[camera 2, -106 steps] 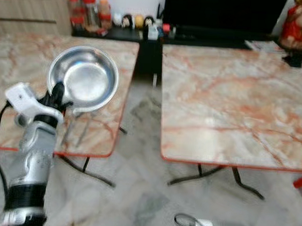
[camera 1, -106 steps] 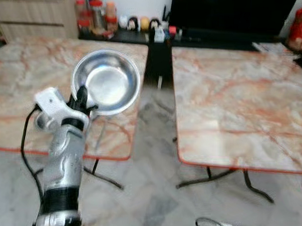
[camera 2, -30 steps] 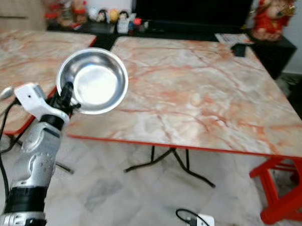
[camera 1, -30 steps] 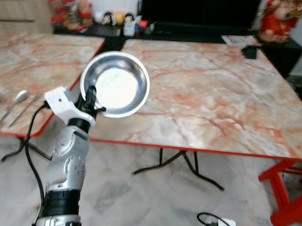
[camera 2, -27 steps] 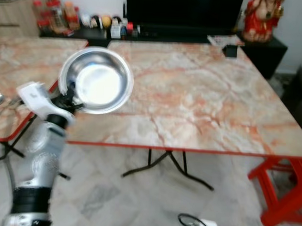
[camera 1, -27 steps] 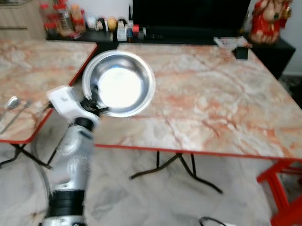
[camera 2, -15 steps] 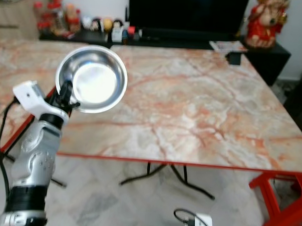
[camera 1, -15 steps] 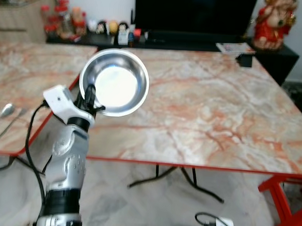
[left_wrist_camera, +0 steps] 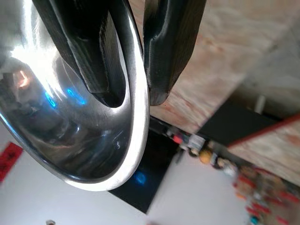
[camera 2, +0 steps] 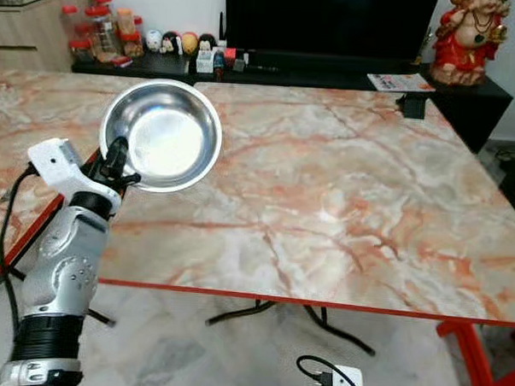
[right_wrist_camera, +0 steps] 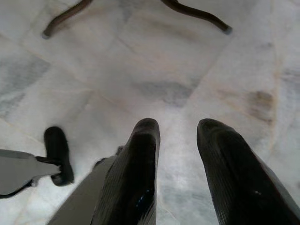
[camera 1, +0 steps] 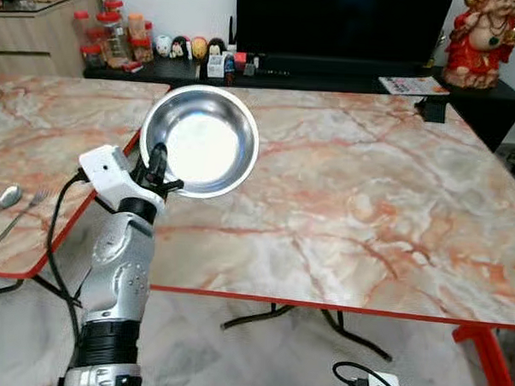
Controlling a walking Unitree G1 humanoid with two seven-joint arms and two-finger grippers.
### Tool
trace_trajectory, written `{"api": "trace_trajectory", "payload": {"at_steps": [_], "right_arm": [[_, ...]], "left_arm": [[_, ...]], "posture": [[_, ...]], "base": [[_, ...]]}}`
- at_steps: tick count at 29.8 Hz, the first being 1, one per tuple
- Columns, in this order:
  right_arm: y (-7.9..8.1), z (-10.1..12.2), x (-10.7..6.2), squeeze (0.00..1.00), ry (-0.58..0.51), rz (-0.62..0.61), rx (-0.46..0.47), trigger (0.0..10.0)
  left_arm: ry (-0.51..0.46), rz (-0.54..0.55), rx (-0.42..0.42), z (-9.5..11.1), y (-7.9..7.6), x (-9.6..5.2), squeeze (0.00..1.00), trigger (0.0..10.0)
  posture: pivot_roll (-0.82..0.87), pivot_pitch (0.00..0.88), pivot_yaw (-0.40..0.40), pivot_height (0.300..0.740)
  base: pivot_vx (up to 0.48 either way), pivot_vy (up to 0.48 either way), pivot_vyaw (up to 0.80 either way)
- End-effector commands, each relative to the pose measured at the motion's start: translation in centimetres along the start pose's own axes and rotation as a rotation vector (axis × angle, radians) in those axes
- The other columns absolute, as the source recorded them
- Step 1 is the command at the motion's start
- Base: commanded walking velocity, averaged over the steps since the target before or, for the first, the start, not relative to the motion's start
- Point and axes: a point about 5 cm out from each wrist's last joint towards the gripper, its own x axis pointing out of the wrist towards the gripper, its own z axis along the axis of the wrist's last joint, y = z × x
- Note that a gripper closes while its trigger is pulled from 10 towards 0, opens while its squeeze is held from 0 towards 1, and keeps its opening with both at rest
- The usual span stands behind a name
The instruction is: Setting the table
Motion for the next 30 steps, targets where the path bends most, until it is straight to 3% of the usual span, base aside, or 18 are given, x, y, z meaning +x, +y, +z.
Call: {"api": "trace_trajectory", "payload": {"at_steps": [1, 19, 30], "right_arm": [[-0.16, -0.35, -0.08, 0.0, 0.006, -0.007, 0.018, 10.0], [-0.36, -0.08, -0.06, 0.0, -0.01, -0.01, 0.036, 10.0], [0.05, 0.33, 0.03, 0.0, -0.019, 0.002, 0.031, 10.0]], "left_arm": [[-0.026, -0.005, 0.002, 0.6, -0.08, 0.15, 0.0, 10.0], [-0.021, 0.003, 0.025, 0.55, 0.12, 0.2, 0.0, 10.0], [-0.019, 0.001, 0.021, 0.36, -0.1, 0.31, 0.0, 10.0]], "posture": [[0.02, 0.0, -0.008, 0.725], [0.02, 0.0, -0.008, 0.725], [0.01, 0.0, -0.011, 0.725]], "base": [[0.0, 0.0, 0.0], [0.0, 0.0, 0.0], [0.0, -0.298, 0.0]]}}
